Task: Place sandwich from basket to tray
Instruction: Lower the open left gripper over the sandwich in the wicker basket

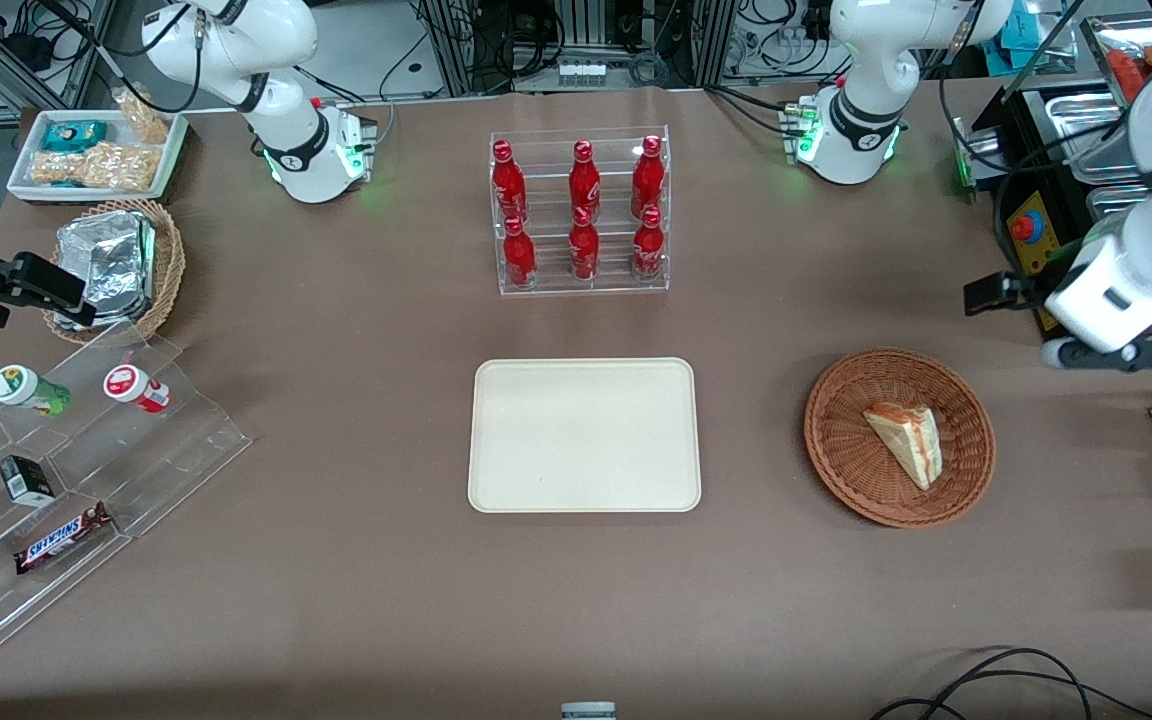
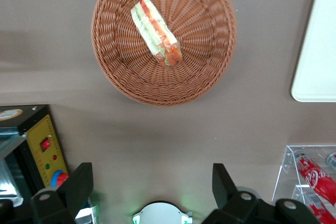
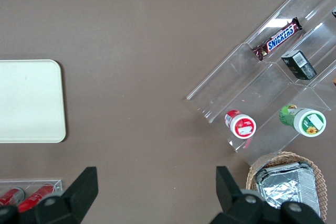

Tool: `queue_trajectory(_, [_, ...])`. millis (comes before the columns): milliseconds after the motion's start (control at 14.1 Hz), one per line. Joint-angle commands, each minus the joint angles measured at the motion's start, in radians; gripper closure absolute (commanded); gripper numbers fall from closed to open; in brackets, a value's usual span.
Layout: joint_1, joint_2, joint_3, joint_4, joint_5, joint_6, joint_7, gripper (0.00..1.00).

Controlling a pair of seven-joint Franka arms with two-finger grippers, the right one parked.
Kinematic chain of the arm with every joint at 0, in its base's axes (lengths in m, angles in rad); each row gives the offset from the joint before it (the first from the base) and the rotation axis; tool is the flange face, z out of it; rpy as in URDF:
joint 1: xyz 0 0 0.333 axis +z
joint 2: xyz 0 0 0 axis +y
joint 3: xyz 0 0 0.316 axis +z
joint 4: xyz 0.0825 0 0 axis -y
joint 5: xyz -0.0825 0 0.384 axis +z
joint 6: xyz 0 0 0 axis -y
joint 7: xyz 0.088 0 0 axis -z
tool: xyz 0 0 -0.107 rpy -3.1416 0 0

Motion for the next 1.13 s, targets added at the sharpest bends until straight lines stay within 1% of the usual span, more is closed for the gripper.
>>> queue_trajectory(0, [0.012, 0.034, -0.012, -0.086, 0.006, 0.130, -0.047, 0.00])
queue_trajectory(283, [0.013, 0.041, -0.010, -0.301, 0.006, 0.475, -0.097, 0.00])
queue_trajectory(354, [0.013, 0.051, -0.009, -0.332, 0.006, 0.550, -0.160, 0.00])
queue_trajectory(424, [0.013, 0.063, -0.010, -0.344, 0.006, 0.590, -0.232, 0.00])
queue_trajectory(495, [0.013, 0.078, -0.010, -0.344, 0.006, 0.604, -0.316, 0.00])
queue_trajectory(778, [0.013, 0.152, -0.010, -0.341, 0.005, 0.679, -0.559, 0.00])
queue_trajectory(1061, [0.024, 0.230, -0.009, -0.328, -0.001, 0.732, -0.599, 0.00])
